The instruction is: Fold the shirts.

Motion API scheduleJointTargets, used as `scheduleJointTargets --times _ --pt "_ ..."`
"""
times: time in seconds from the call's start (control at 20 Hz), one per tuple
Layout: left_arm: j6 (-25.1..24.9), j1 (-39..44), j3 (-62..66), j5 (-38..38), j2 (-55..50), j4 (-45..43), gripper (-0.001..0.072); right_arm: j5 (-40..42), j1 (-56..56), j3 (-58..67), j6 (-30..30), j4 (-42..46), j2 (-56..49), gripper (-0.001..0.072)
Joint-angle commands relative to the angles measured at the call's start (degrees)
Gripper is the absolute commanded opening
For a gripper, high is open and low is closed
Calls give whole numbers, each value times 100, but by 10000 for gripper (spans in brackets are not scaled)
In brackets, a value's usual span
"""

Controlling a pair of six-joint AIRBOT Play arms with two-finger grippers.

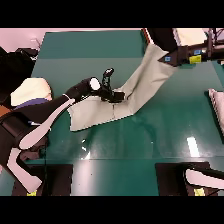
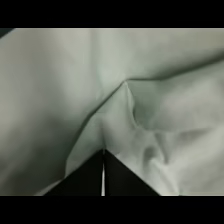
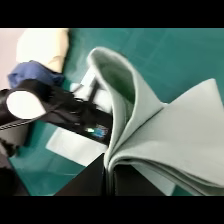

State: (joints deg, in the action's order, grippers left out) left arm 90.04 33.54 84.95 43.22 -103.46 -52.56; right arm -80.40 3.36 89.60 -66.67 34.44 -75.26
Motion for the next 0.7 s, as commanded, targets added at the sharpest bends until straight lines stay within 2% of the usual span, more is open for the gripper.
scheduleJointTargets --times 0.0,0.2,0.4,0.5,0.65 --pt "15 28 76 -24 -63 55 23 326 -704 247 -256 -42 103 15" --pt "13 -286 321 772 79 -236 23 739 -1300 273 -302 -39 103 14" --pt "9 -1202 326 1191 1209 -1023 23 1082 -2059 273 -385 -50 0 15" --pt "-4 -1880 326 1438 2039 -1473 23 1558 -2695 273 -385 -46 -201 15" --pt "-4 -2789 326 1530 3200 -2011 24 2955 -3963 273 -382 -48 -776 16"
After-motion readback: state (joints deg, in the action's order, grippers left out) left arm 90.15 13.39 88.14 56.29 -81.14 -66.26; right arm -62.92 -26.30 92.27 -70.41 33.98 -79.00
